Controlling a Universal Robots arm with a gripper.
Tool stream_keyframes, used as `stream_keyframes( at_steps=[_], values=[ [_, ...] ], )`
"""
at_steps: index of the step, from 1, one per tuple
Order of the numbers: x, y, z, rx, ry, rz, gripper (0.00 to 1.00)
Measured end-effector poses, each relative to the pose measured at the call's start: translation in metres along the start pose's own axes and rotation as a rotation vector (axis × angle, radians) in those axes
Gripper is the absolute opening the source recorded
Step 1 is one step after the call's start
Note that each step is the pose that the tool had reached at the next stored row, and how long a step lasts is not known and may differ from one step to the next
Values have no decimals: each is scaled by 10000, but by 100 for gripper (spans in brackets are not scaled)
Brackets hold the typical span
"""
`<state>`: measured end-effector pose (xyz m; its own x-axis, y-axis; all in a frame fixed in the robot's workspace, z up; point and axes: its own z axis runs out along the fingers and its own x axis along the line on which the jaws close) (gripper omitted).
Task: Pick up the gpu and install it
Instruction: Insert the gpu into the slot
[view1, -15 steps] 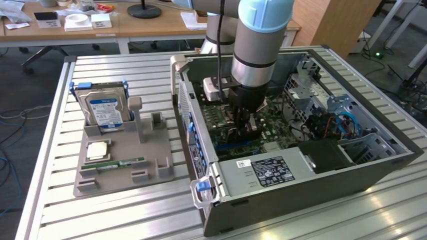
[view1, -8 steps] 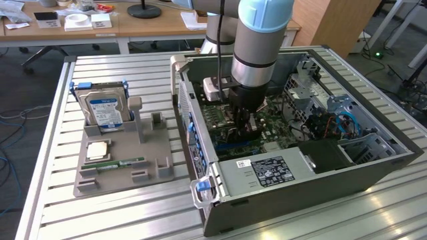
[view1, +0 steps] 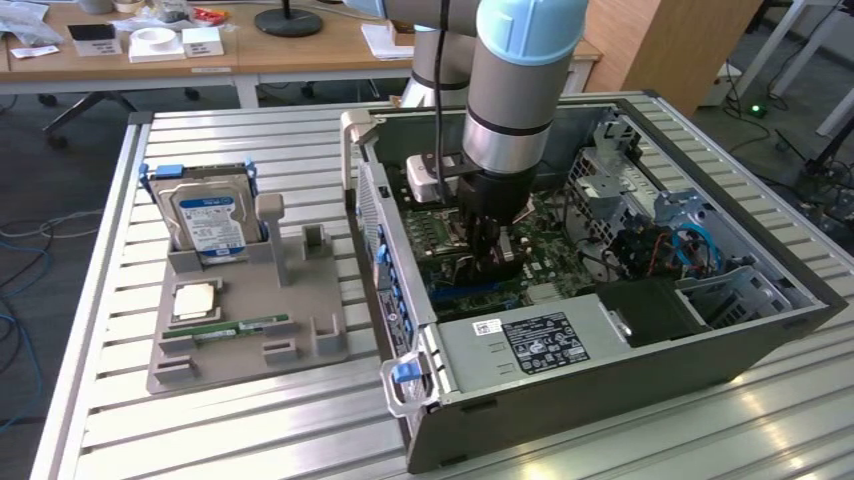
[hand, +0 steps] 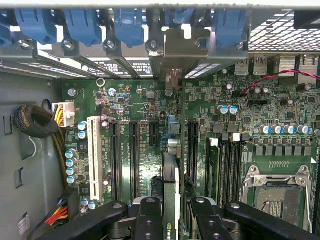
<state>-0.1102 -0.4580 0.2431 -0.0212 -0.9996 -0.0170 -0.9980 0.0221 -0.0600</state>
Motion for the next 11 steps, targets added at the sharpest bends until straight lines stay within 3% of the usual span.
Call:
stream_keyframes(
  at_steps=[11],
  values=[
    [0,0,0,0,0,0,26]
  ],
)
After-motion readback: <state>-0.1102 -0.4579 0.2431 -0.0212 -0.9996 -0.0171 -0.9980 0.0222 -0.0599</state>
